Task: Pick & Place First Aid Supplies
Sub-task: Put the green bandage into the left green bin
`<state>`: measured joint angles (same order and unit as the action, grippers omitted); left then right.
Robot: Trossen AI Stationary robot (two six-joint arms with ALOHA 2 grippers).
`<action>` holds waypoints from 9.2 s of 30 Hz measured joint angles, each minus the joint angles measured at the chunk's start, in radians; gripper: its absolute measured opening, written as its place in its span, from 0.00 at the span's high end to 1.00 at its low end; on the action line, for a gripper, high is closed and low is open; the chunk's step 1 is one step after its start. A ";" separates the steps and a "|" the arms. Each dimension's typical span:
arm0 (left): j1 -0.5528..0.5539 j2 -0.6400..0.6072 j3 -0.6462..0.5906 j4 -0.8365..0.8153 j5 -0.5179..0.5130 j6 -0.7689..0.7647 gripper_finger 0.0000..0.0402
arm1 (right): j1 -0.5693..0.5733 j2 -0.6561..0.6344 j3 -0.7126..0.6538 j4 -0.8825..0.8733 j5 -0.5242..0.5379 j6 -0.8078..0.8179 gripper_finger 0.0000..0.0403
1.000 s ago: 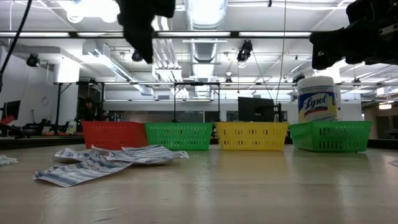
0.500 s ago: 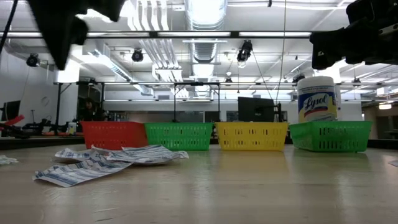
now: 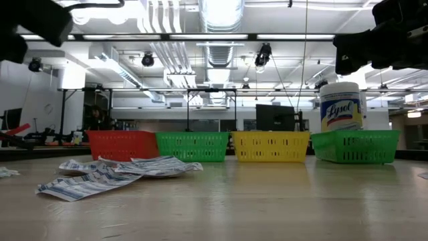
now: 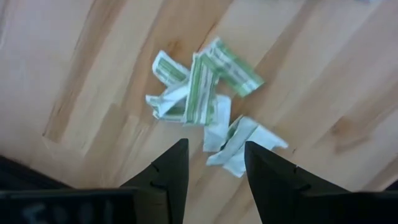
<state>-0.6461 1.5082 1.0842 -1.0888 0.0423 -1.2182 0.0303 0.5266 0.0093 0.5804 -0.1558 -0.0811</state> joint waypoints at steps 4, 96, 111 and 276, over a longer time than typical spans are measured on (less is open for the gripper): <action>-0.046 0.000 -0.040 0.051 0.002 0.034 0.63 | 0.000 0.000 0.000 0.000 0.000 0.000 0.98; -0.267 0.141 -0.153 0.353 0.028 -0.066 0.99 | 0.000 0.001 0.000 0.000 0.000 0.003 0.98; -0.268 0.088 -0.154 0.350 0.028 -0.103 1.00 | 0.000 0.001 0.000 0.000 0.000 0.003 0.98; 0.800 0.332 0.498 0.013 -0.349 1.347 0.73 | 0.000 0.001 0.000 -0.050 0.001 -0.008 0.98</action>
<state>0.1542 1.8405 1.5817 -1.0755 -0.3065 0.1290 0.0299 0.5274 0.0097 0.5303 -0.1552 -0.0887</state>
